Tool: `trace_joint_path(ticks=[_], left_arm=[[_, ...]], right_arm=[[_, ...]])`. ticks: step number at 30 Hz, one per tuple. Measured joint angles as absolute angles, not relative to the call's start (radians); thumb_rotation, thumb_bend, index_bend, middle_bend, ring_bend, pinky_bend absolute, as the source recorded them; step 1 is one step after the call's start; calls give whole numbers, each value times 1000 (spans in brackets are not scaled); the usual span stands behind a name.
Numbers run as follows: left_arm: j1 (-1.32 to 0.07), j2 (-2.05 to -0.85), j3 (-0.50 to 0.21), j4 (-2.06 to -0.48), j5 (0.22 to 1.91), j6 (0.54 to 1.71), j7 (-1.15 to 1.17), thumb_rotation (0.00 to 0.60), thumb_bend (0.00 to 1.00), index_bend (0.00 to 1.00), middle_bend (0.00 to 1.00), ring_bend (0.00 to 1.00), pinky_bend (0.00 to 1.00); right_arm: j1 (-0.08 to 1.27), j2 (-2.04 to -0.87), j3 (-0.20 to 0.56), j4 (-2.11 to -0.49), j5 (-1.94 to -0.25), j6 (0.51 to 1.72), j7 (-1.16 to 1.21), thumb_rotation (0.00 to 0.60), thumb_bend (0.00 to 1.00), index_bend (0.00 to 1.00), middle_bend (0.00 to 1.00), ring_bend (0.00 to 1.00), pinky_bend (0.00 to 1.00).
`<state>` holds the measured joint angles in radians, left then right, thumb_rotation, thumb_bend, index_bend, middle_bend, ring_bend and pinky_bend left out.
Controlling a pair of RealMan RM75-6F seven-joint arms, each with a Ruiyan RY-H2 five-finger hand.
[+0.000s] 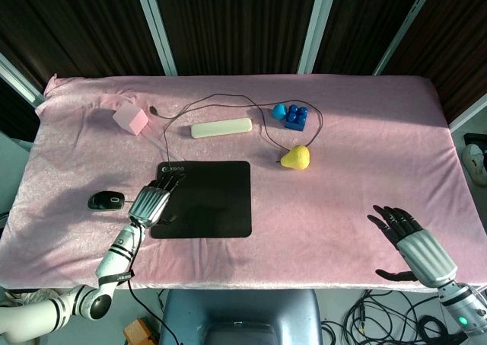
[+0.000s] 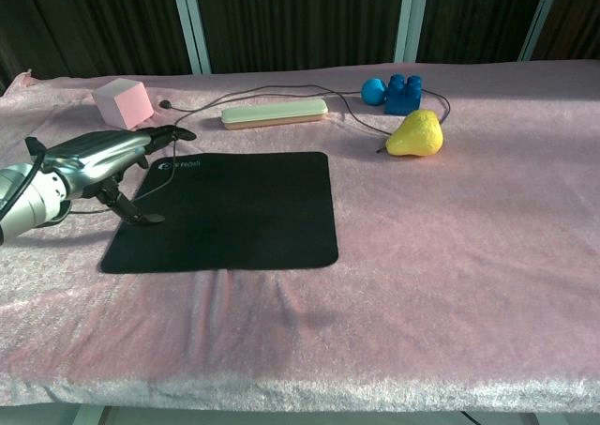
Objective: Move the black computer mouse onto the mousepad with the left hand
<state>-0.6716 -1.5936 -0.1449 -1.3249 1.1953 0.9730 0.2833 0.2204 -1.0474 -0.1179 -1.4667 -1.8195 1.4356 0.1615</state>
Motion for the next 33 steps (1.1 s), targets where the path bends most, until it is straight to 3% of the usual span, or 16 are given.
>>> trace_joint_path(ticks=[33], left_arm=[[-658,-1511,-111,-1301,1210,962,290,600,222,13,14,6,285]], right_arm=[[229,-1044,-123,-1479,-1815,1408,145,600,128,0,0,29,221]])
